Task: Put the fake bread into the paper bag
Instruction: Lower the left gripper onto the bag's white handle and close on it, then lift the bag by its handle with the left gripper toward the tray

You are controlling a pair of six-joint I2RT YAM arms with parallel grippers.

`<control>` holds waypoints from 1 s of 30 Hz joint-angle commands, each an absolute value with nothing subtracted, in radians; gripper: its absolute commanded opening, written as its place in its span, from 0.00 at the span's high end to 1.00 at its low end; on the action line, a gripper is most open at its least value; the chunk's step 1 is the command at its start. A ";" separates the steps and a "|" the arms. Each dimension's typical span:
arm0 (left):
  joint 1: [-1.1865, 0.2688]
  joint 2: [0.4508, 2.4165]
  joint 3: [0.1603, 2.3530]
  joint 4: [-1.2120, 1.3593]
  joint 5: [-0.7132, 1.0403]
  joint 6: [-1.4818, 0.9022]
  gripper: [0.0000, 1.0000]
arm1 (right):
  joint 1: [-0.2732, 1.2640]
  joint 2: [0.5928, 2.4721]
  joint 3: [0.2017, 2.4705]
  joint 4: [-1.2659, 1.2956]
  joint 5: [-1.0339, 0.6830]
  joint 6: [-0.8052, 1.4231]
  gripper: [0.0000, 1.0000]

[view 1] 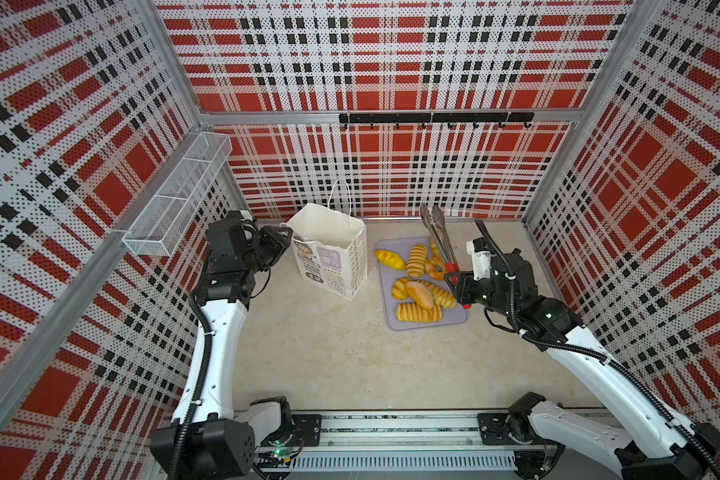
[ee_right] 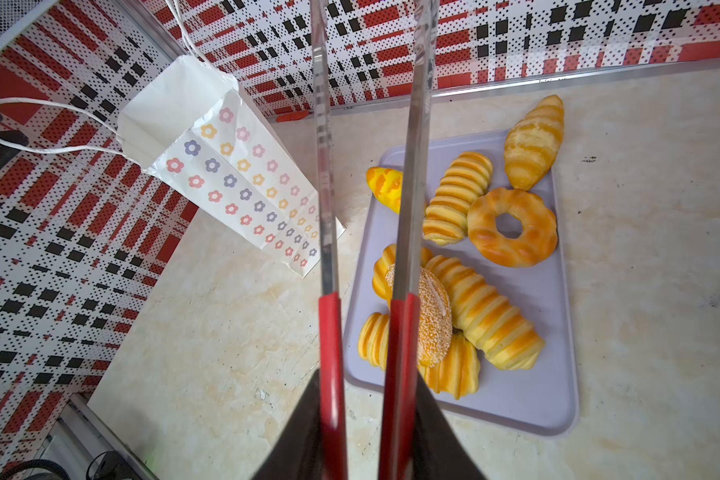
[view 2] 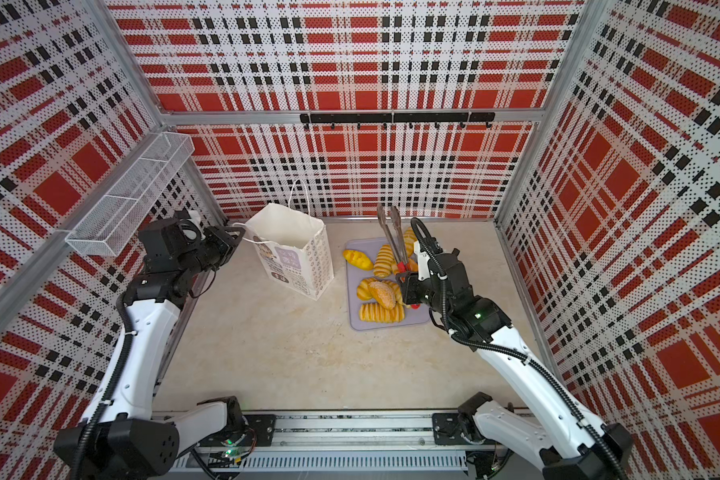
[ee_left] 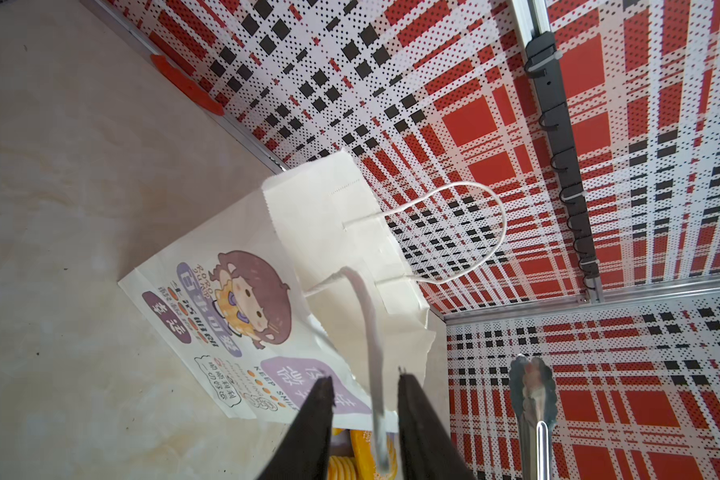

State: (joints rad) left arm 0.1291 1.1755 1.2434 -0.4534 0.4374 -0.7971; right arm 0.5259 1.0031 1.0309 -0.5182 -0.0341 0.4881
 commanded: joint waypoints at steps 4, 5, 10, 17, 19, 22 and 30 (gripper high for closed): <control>0.118 1.209 1.299 -0.440 0.452 -0.728 0.99 | 0.518 0.979 1.034 -0.482 -0.031 0.480 0.69; 0.118 1.216 1.308 -0.450 0.454 -0.712 1.00 | 0.518 0.977 1.034 -0.483 -0.029 0.479 0.69; 0.113 1.250 1.393 -0.500 0.468 -0.647 1.00 | 0.518 0.967 1.029 -0.488 -0.022 0.479 0.69; 0.050 1.319 1.555 -0.674 0.461 -0.502 1.00 | 0.518 0.959 1.024 -0.476 -0.017 0.482 0.70; 0.039 1.326 1.572 -0.706 0.476 -0.483 1.00 | 0.517 0.959 1.020 -0.465 -0.020 0.485 0.70; 0.017 1.340 1.623 -0.764 0.485 -0.447 1.00 | 0.517 0.954 1.012 -0.453 -0.024 0.487 0.70; -0.074 1.386 1.774 -0.898 0.450 -0.374 1.00 | 0.518 0.951 1.017 -0.455 -0.025 0.473 0.70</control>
State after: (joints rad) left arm -0.0502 1.3815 1.7309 -0.8349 0.4442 -0.4248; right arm 0.5251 0.9756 1.0065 -0.4992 -0.0269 0.4873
